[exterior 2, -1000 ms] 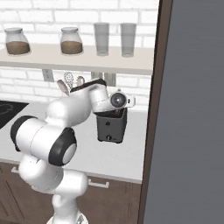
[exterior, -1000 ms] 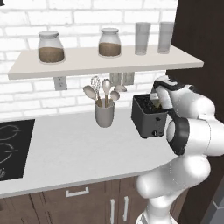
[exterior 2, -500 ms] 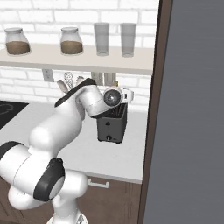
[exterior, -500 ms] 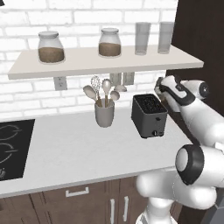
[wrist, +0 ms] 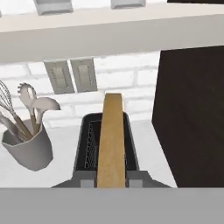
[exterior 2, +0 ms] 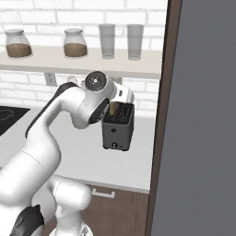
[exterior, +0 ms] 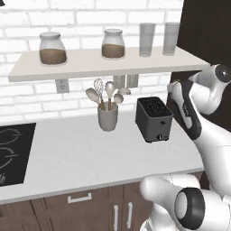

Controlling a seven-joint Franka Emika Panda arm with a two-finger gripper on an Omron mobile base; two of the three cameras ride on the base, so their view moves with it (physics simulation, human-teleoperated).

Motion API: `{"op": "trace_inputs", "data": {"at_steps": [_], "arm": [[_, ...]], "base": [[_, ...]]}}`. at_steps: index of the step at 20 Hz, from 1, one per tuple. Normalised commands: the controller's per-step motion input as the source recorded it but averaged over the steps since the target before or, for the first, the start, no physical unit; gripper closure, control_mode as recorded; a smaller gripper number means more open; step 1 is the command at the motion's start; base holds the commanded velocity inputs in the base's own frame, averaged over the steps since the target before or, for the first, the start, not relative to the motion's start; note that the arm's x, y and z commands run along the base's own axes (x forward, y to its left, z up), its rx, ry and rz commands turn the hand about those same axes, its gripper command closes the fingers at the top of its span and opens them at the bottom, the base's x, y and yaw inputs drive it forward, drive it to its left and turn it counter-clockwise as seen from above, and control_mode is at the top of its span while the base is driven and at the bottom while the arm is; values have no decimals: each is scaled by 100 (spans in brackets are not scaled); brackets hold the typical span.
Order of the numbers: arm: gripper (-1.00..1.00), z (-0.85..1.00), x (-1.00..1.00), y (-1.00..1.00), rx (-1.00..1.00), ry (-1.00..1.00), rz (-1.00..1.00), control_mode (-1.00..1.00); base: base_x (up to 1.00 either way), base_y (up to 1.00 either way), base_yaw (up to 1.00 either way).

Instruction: Start the toaster. Once the lever pops up, take the bread to the plate on the dining counter.

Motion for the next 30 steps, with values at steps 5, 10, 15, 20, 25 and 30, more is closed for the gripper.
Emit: {"op": "trace_inputs", "data": {"at_steps": [5,10,15,20,25,30], "arm": [[100,45,-100,1,0,14,-7,-100],[100,14,-100,18,0,12,-8,-100],[100,0,-100,39,0,18,-4,-100],[100,0,-100,37,1,20,-2,-100],[100,3,-85,25,5,14,-1,-100],[100,0,-45,9,3,1,0,-100]], "base": [[0,0,0],[0,0,0],[0,0,0],[0,0,0],[0,0,0],[0,0,0]]}}
